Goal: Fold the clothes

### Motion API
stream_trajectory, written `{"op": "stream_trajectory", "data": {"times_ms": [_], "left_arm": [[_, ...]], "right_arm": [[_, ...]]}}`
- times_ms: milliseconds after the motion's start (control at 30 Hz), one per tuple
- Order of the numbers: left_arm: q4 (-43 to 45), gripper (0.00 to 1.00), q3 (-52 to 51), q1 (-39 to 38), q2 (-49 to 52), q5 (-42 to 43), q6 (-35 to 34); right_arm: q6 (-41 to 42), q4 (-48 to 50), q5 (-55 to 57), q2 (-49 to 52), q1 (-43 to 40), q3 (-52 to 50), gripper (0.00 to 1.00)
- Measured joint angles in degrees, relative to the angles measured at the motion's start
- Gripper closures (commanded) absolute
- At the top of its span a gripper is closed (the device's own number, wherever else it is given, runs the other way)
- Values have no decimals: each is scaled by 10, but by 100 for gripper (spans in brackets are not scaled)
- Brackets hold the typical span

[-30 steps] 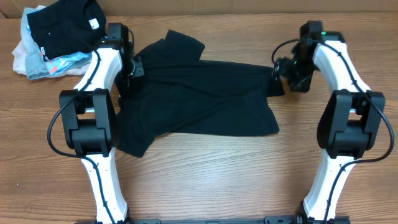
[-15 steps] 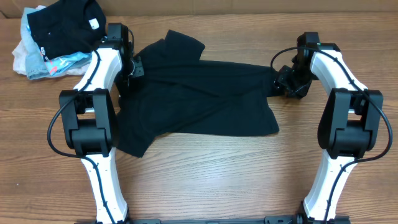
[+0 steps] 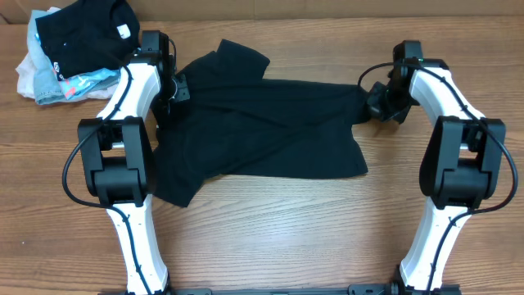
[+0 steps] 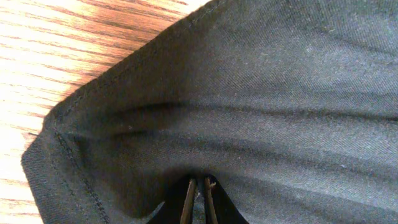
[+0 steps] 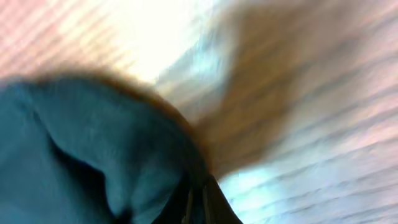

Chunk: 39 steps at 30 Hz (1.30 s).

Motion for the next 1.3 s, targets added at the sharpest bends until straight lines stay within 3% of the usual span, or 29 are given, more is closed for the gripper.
{"op": "stream_trajectory", "data": {"times_ms": [233, 267, 300, 367, 567, 733, 1000, 1200, 1233, 1267, 1300], "left_arm": [[0, 89, 0, 0, 0, 0, 0], [0, 89, 0, 0, 0, 0, 0], [-1, 89, 0, 0, 0, 0, 0], [-1, 89, 0, 0, 0, 0, 0], [-2, 89, 0, 0, 0, 0, 0], [-23, 95, 5, 1, 0, -2, 0], [-164, 96, 89, 8, 33, -12, 0], [-271, 96, 221, 7, 45, -12, 0], [-285, 91, 245, 7, 45, -10, 0], [-294, 74, 267, 7, 45, -6, 1], [-302, 45, 288, 7, 45, 1, 3]], "right_arm": [[-35, 46, 37, 8, -28, 153, 93], [-38, 57, 47, 8, -30, 170, 78], [-40, 66, 55, 8, -31, 181, 56], [-49, 81, 77, 8, -30, 193, 0], [-60, 51, 115, 8, -31, 196, 0], [-61, -10, 122, 8, -31, 196, 0], [-61, -67, 61, 8, -31, 196, 0], [-61, -95, 10, 8, -31, 196, 0], [-61, -102, 4, 8, -31, 196, 0], [-61, -106, 0, 8, -30, 196, 0], [-61, -111, -3, 8, -30, 196, 0]]}}
